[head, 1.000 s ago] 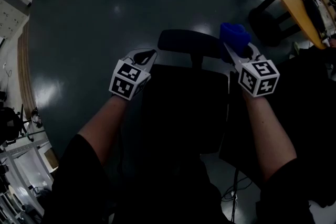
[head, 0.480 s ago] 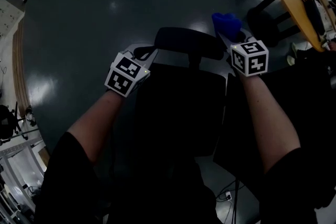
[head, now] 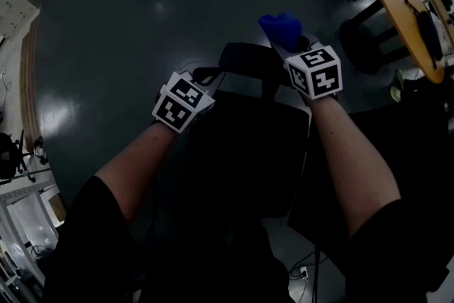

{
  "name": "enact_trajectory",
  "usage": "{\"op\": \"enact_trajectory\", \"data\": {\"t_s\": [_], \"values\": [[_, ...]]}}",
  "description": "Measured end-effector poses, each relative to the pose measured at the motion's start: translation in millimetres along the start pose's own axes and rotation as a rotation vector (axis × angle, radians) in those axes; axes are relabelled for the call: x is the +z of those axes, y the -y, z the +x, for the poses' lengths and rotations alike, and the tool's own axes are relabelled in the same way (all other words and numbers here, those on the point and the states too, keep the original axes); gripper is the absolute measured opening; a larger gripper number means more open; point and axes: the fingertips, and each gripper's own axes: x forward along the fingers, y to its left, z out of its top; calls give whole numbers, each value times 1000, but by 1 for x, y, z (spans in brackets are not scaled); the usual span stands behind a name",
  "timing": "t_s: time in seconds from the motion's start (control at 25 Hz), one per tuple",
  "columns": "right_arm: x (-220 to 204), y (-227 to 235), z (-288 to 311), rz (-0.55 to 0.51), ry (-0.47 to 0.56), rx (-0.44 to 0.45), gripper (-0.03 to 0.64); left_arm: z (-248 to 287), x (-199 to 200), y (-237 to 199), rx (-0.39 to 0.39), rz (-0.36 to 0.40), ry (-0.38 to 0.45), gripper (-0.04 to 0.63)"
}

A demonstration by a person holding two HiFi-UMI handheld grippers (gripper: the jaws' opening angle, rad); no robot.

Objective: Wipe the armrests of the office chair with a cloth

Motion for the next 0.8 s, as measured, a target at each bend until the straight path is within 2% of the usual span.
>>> {"op": "enact_trajectory", "data": {"t_s": [0.16, 0.52, 0.8], "values": [[19, -24, 18, -14, 15, 41, 135, 4, -3, 6, -15, 23, -17, 18], [55, -88, 50, -37, 52, 127, 135, -5, -21, -6, 2, -4, -20, 18], [81, -125, 44, -20, 115, 210, 135, -4, -11, -15, 5, -4, -6, 18]]}}
